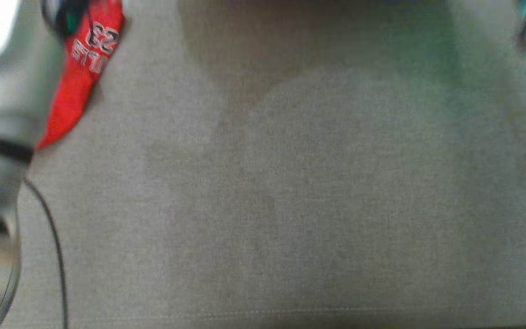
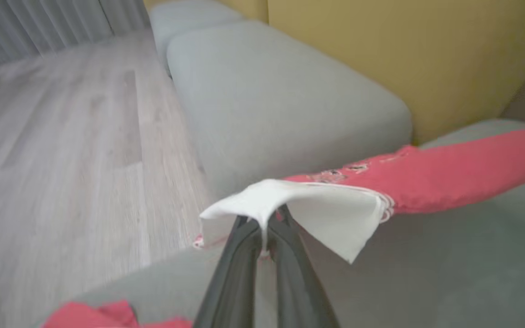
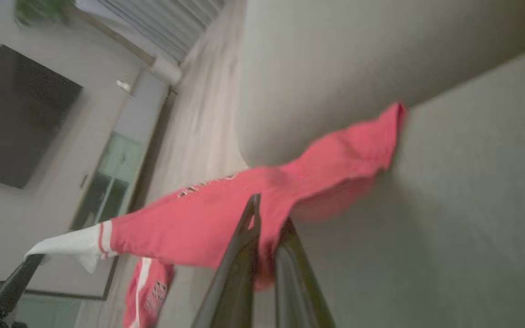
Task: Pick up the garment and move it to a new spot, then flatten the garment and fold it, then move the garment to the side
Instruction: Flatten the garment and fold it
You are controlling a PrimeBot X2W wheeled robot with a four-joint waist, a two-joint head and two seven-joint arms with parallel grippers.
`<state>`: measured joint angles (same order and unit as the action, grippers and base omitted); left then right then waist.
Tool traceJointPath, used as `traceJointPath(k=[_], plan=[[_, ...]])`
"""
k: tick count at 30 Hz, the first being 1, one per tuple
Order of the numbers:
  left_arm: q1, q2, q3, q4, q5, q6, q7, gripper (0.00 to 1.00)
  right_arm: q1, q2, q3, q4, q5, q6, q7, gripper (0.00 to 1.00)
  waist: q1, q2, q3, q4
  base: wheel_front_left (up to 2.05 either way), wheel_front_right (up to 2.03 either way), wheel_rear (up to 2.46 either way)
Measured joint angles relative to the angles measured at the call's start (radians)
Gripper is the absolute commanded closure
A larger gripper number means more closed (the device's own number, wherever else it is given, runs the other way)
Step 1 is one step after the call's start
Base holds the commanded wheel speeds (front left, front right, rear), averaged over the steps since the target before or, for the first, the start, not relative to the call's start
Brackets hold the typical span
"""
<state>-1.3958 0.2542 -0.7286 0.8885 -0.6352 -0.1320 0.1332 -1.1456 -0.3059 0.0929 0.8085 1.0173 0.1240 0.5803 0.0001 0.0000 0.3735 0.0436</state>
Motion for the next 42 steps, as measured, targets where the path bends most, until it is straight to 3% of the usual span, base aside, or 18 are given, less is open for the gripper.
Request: traceJointPath(k=[6,12,13,20,24,27,32,42], plan=[[0.270,0.187,-0.184,-0.244,-0.258,0.000,0.266,1.00,0.239,-0.073,0.105,0.004,0.021,0.000,0.216,1.00,-0.0001,0.0000,-0.133,-0.001,0.00,0.00,0.00],[0.495,0.392,-0.263,-0.524,-0.466,0.001,0.519,1.00,0.440,-0.130,0.202,-0.081,0.021,0.000,0.422,1.00,-0.0001,0.0001,-0.272,-0.011,0.00,0.00,0.00],[0.559,0.446,-0.272,-0.618,-0.517,0.020,0.586,1.00,0.498,-0.155,0.219,-0.120,0.023,0.000,0.478,1.00,-0.0002,0.0001,-0.312,-0.017,0.00,0.00,0.00],[0.699,0.624,-0.330,-0.970,-0.709,0.135,0.846,1.00,0.683,-0.241,0.263,-0.296,0.021,0.000,0.693,1.00,-0.0002,0.0001,-0.394,-0.044,0.00,0.00,0.00],[0.718,0.706,-0.332,-1.105,-0.756,0.198,0.921,1.00,0.765,-0.273,0.254,-0.398,0.021,0.000,0.812,1.00,-0.0002,0.0001,-0.390,-0.056,0.00,0.00,0.00],[0.717,0.726,-0.326,-1.146,-0.771,0.230,0.936,1.00,0.788,-0.275,0.222,-0.460,0.017,0.000,0.867,1.00,-0.0002,0.0001,-0.372,-0.064,0.00,0.00,0.00],[0.702,0.706,-0.324,-1.130,-0.792,0.248,0.970,1.00,0.786,-0.248,0.154,-0.505,-0.030,0.000,0.934,1.00,-0.0002,0.0001,-0.329,-0.077,0.00,0.00,0.00],[0.488,0.537,-0.320,-0.841,-0.714,0.225,1.018,1.00,0.619,-0.109,-0.023,-0.392,-0.146,0.000,0.978,1.00,-0.0002,0.0001,-0.228,-0.096,0.00,0.00,0.00]])
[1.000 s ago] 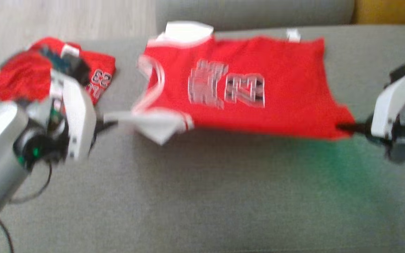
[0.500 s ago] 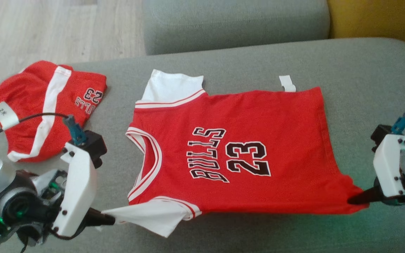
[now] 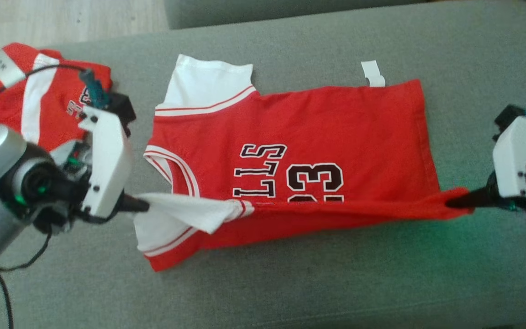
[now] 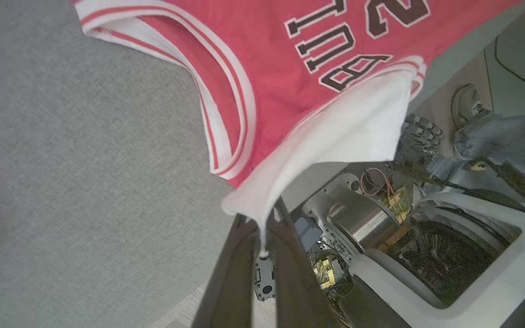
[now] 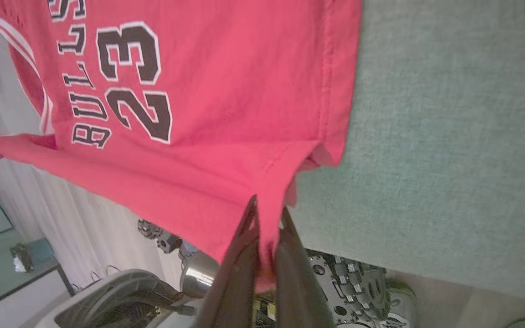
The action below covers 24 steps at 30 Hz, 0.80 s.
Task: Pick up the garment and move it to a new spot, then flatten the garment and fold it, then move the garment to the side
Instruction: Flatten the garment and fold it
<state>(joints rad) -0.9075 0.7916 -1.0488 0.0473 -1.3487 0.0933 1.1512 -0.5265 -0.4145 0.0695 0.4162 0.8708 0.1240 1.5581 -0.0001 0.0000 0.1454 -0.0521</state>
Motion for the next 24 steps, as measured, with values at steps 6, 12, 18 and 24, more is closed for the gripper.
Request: traceJointPath(k=[6,12,18,24], plan=[[-0.045,-0.073,-0.001,0.148,0.032,-0.038,-0.010,1.00,-0.075,0.081,-0.106,0.082,-0.081,0.000,0.001,1.00,0.0000,0.0000,0.045,-0.014,0.00,0.00,0.00],[-0.058,-0.146,0.001,0.273,0.073,-0.095,-0.111,1.00,-0.123,0.145,-0.153,0.114,-0.139,0.000,-0.022,0.23,0.0000,0.0000,0.079,-0.019,0.00,0.00,0.00],[-0.061,-0.214,0.033,0.384,0.121,-0.164,-0.300,0.00,-0.124,0.164,-0.217,0.139,-0.155,0.000,-0.109,0.00,0.0001,0.0000,0.069,-0.011,0.00,0.00,0.00],[-0.058,-0.233,0.042,0.397,0.155,-0.200,-0.438,0.00,-0.115,0.171,-0.240,0.000,-0.111,0.000,-0.343,0.00,0.0000,0.0000,0.024,0.006,0.00,0.00,0.00]])
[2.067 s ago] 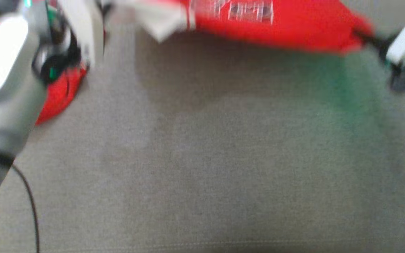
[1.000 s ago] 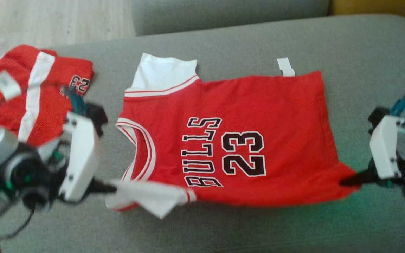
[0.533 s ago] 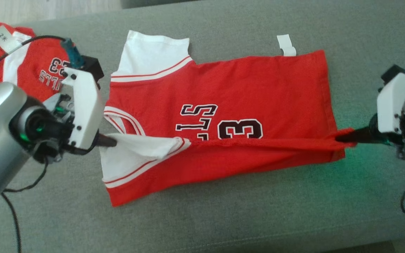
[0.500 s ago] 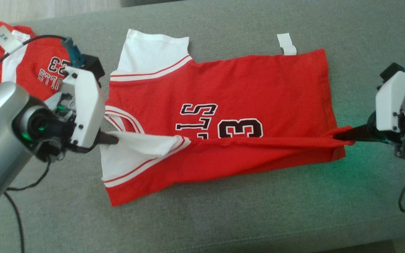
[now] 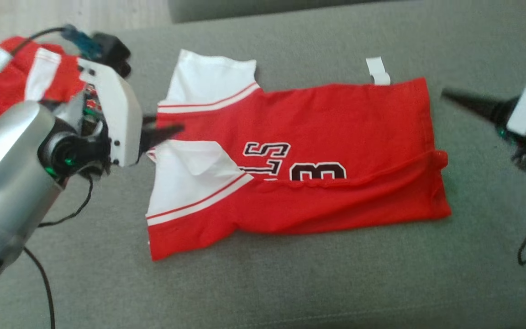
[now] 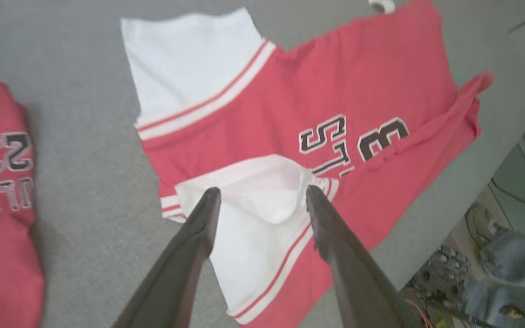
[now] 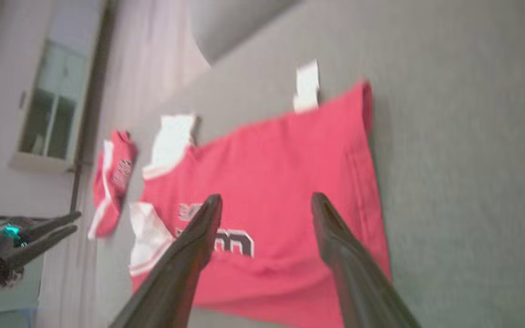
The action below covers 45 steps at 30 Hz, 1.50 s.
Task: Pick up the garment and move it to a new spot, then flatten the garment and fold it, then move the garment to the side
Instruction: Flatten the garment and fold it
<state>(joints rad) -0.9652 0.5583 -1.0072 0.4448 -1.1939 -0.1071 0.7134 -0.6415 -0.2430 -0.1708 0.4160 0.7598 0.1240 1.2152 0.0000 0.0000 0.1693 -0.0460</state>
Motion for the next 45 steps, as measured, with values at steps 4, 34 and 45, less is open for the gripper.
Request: traceJointPath(k=[4,34,45], plan=[[0.032,0.011,0.039,-0.049,0.062,0.007,-0.190,0.00,0.097,0.014,-0.013,-0.197,0.041,0.000,-0.230,0.00,0.0000,0.0000,-0.046,0.017,0.00,0.00,0.00],[0.741,-0.071,0.134,-0.232,0.275,0.534,-0.921,0.00,0.536,0.174,0.047,-0.056,-0.461,0.000,-1.009,0.00,0.0000,0.0000,-0.077,0.040,0.00,0.00,0.00],[0.687,-0.136,0.104,-0.104,0.198,0.439,-0.806,0.00,0.467,0.172,0.042,0.120,-0.542,0.000,-1.008,0.00,0.0000,0.0000,-0.048,0.044,0.00,0.00,0.00]])
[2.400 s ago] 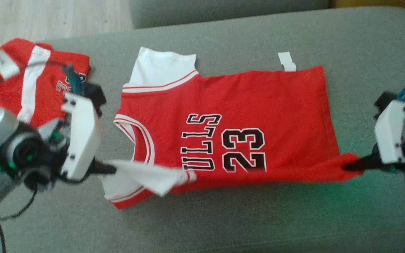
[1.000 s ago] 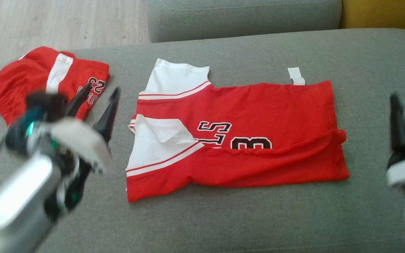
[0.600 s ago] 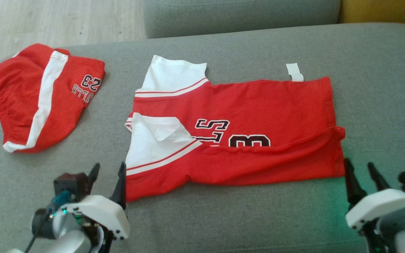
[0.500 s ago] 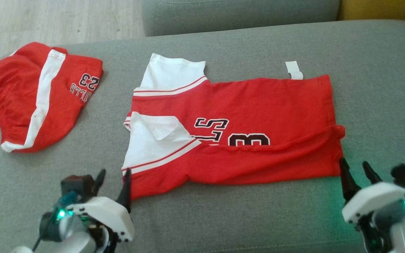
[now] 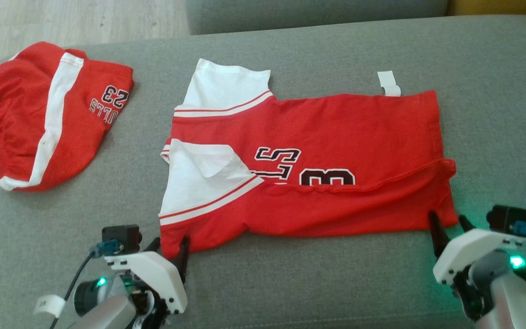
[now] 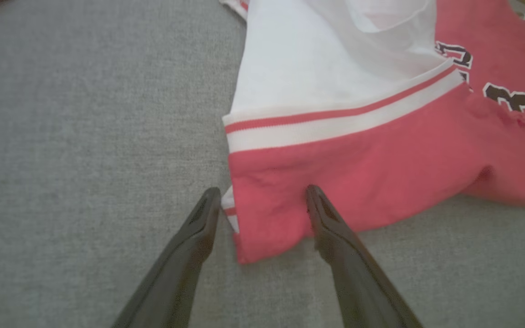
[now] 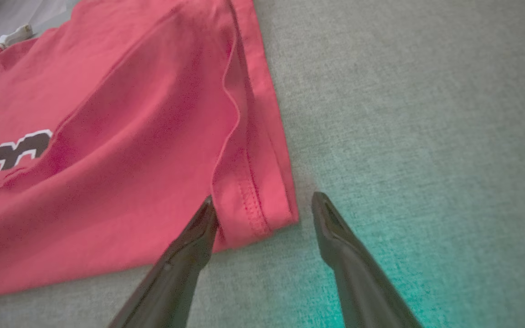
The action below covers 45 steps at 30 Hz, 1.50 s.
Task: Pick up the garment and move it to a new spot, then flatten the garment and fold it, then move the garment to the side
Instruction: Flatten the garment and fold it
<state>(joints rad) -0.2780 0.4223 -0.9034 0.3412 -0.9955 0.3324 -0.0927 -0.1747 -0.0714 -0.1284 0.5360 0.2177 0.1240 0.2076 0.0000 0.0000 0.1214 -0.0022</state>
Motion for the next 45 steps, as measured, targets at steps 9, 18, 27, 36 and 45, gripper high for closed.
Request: traceJointPath(k=[9,18,27,36,45], plan=[[-0.040,0.003,-0.019,0.016,-0.020,0.002,0.090,0.00,-0.085,-0.003,0.017,0.087,-0.019,0.000,-0.007,0.00,0.0000,0.0000,0.017,-0.004,0.00,0.00,0.00],[-0.056,0.015,-0.042,0.016,-0.019,-0.013,0.144,1.00,-0.114,-0.010,0.019,0.142,-0.029,0.000,0.020,1.00,0.0000,0.0000,-0.007,0.003,0.00,0.00,0.00],[-0.054,0.128,-0.064,-0.115,-0.012,0.005,0.240,1.00,-0.092,-0.090,0.109,0.074,0.012,0.000,0.203,1.00,0.0000,0.0000,-0.053,0.006,0.00,0.00,0.00],[0.023,0.289,-0.088,-0.361,-0.061,0.061,0.397,1.00,0.073,-0.196,0.163,-0.196,0.114,0.000,0.470,1.00,0.0000,0.0000,-0.075,-0.010,0.00,0.00,0.00],[0.074,0.309,-0.093,-0.415,-0.096,0.076,0.427,0.00,0.180,-0.197,0.112,-0.332,0.126,0.000,0.551,0.00,0.0000,0.0000,-0.062,-0.012,0.00,0.00,0.00]])
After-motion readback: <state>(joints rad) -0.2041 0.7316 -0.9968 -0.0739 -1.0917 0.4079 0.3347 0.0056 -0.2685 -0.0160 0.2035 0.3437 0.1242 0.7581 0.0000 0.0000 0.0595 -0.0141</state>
